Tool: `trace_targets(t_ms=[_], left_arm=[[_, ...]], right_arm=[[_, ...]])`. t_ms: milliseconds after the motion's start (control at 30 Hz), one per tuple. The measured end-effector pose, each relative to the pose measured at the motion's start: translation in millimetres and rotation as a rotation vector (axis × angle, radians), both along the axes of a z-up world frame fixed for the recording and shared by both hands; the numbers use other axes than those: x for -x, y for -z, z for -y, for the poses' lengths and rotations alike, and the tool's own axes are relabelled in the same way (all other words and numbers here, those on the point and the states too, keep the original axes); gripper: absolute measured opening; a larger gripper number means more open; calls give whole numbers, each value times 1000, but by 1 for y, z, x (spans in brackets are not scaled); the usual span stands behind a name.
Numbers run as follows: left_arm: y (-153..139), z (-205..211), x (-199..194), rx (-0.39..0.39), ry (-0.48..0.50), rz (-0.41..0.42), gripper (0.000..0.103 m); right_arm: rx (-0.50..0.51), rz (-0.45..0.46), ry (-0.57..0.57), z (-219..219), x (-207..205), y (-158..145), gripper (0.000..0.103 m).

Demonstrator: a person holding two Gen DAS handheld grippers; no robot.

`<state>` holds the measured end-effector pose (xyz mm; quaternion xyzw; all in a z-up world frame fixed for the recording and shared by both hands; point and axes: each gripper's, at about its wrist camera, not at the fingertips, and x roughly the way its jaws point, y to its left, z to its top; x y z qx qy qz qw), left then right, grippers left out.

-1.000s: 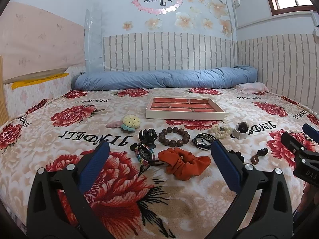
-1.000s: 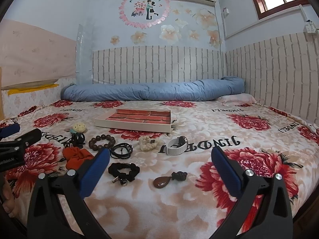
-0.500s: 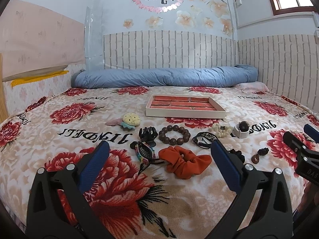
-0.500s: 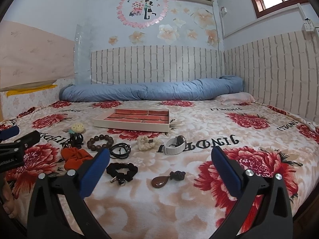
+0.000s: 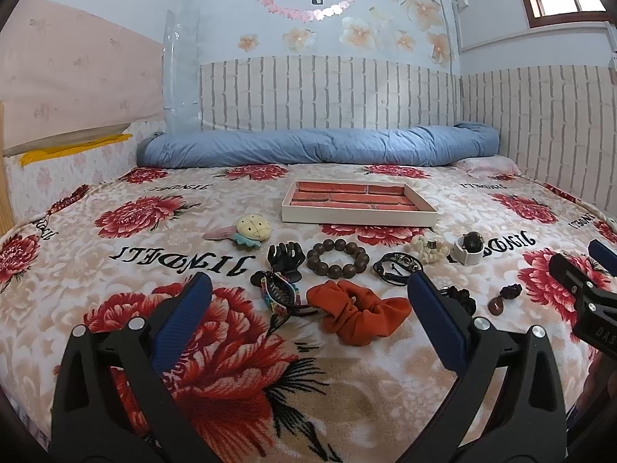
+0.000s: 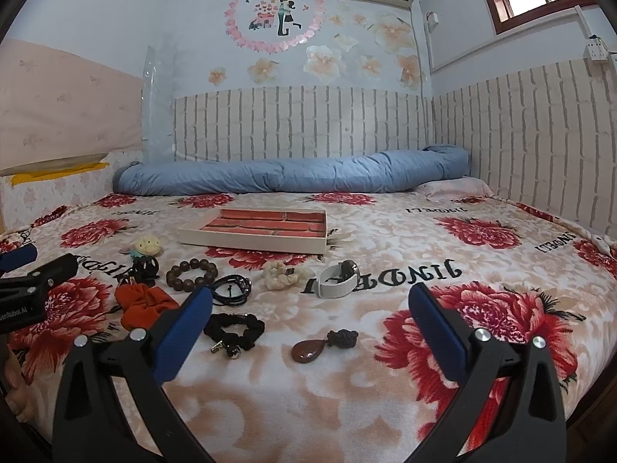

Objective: Organize jewelry

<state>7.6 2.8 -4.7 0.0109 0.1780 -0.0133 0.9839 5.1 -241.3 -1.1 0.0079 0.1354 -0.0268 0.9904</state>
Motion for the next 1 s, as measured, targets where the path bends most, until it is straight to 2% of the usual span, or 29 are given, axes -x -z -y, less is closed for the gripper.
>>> trace_targets(t_ms=[1000], left_arm=[[2, 1, -3, 3, 0, -6, 98]], right_arm=[[-7, -14, 0, 0, -5, 4, 99]])
